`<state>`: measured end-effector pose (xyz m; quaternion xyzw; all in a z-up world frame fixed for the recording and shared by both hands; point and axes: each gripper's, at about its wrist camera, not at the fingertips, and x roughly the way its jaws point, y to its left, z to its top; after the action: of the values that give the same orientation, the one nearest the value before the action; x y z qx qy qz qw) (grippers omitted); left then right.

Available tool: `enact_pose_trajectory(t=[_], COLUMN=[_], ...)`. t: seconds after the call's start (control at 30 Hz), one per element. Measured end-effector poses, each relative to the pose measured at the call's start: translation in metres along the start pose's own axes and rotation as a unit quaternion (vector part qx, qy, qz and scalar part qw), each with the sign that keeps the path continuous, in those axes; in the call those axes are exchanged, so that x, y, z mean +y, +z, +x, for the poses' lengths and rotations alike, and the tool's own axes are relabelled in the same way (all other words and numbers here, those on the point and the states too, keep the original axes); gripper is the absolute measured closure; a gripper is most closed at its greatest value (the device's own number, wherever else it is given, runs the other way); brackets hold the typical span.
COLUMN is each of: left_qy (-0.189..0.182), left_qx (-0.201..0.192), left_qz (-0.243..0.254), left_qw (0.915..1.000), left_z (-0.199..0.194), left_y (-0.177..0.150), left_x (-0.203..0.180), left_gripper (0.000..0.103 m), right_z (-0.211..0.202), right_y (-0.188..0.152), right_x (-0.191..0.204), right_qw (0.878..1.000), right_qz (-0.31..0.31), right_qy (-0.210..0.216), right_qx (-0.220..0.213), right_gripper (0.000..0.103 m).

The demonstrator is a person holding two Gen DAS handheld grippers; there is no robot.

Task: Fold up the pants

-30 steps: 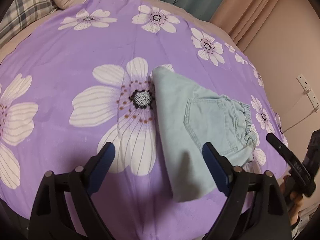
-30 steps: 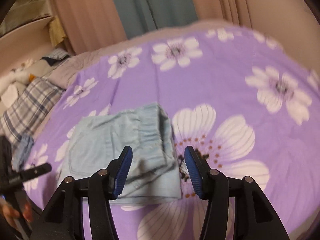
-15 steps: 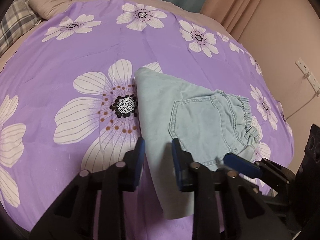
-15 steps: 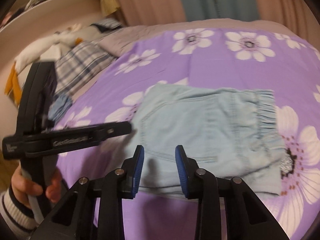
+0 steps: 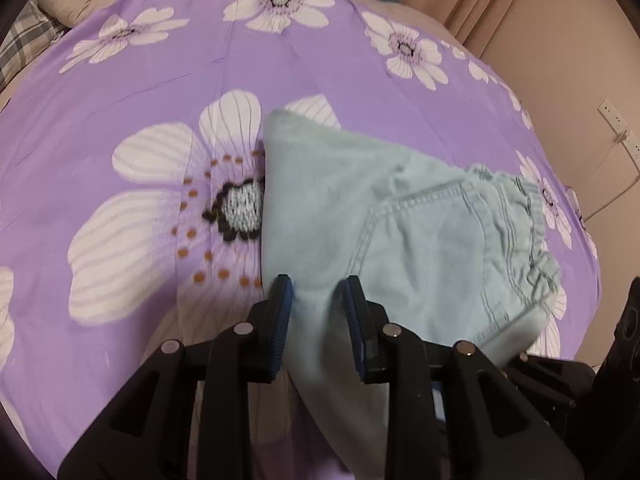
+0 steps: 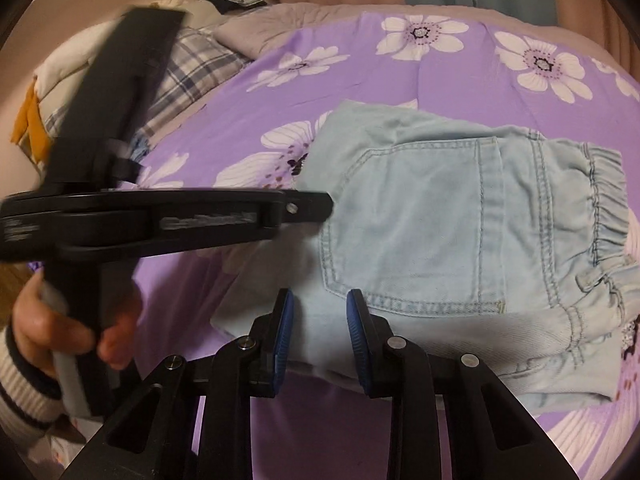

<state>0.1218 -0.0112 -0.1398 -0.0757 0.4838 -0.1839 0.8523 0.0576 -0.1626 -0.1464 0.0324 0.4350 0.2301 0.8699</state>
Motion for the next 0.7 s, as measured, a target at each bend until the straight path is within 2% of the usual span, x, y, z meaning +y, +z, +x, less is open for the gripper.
enact_pose_trajectory(t=[0.4,0.5,0.7], left_qy=[-0.024,-0.022,-0.015], left_qx=[-0.022,-0.022,-0.015], left_qz=[-0.020,-0.042,-0.032], left_qw=[0.9993,0.9986,0.9993], left_z=[0.017,0.021,0.030], left_y=[0.044,0.056,0.072], left_x=[0.017,0.025,0.023], left_gripper=[0.075,0.079,0.079], right_z=[0.000,0.000,0.000], right_y=[-0.003,-0.004,-0.003], right_x=[-0.003,-0.003,-0.004], right_qw=[1.000,1.000,1.000], right_qz=[0.007,0.006,0.008], right_qy=[0.017,0.019,0.019], right_qx=[-0.008,-0.008,-0.011], right_gripper=[0.073,0.073,0.073])
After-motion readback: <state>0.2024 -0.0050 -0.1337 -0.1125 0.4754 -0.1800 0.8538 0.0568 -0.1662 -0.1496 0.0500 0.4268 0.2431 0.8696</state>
